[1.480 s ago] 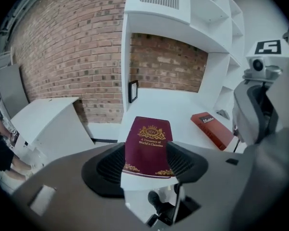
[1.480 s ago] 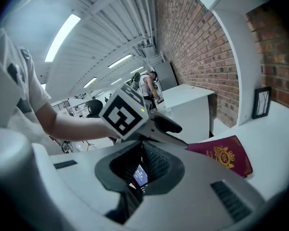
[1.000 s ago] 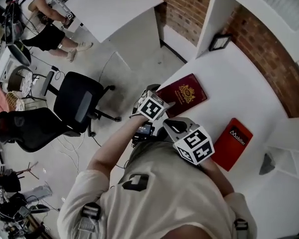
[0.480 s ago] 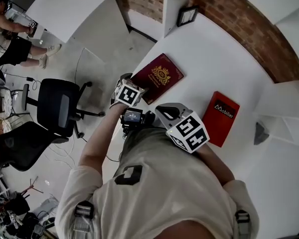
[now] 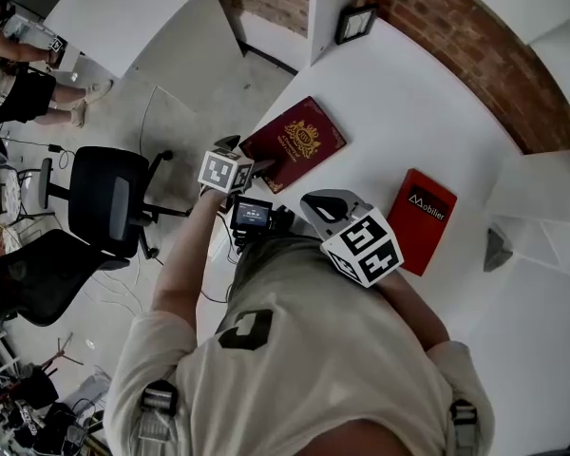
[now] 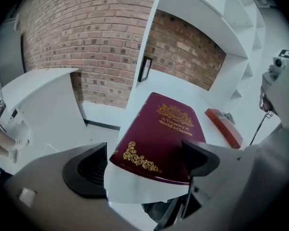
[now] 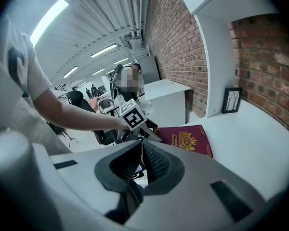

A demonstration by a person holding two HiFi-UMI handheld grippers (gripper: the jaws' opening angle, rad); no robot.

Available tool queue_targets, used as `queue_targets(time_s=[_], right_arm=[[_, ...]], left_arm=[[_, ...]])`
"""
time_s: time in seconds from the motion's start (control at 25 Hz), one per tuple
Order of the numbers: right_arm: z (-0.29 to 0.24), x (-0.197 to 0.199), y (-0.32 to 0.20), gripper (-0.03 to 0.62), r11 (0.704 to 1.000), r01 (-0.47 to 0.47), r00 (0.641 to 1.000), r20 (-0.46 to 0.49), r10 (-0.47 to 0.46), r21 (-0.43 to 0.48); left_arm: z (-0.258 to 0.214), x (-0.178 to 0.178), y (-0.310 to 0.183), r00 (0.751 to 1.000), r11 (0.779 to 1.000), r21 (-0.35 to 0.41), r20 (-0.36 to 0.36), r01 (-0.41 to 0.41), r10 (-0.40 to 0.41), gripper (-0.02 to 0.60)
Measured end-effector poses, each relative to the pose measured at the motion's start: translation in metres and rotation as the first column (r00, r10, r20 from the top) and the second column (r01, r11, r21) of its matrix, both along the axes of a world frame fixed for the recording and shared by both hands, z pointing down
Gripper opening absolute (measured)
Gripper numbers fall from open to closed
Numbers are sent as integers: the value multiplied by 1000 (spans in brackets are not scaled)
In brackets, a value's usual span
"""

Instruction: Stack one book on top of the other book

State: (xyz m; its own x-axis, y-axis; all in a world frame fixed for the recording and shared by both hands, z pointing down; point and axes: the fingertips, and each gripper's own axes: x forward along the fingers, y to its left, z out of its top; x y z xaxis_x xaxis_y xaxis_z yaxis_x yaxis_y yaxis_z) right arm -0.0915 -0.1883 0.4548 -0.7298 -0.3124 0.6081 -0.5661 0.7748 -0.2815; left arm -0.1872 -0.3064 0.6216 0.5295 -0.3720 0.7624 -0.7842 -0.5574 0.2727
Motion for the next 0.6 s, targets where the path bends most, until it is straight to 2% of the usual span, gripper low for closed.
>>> queue_targets(time_s=[0.2, 0.28, 0.48, 0.6], right_arm=[[-1, -1, -2, 6, 1000, -11, 1000, -3, 11, -6], [-1, 0, -4, 6, 1000, -10, 1000, -9, 9, -3], [2, -3, -5, 6, 999, -46, 999, -28, 45, -5], [4, -5, -3, 6, 998, -62, 997, -43, 62, -12]], left_arm=[[2, -11, -1, 999, 1000, -21, -51, 8, -9, 454], [7, -9, -4, 995, 998, -51, -98, 21, -26, 454], [18, -12, -2, 960, 990, -132, -267, 47, -81, 457], [19, -15, 0, 949, 989, -145, -309, 24, -68, 457]])
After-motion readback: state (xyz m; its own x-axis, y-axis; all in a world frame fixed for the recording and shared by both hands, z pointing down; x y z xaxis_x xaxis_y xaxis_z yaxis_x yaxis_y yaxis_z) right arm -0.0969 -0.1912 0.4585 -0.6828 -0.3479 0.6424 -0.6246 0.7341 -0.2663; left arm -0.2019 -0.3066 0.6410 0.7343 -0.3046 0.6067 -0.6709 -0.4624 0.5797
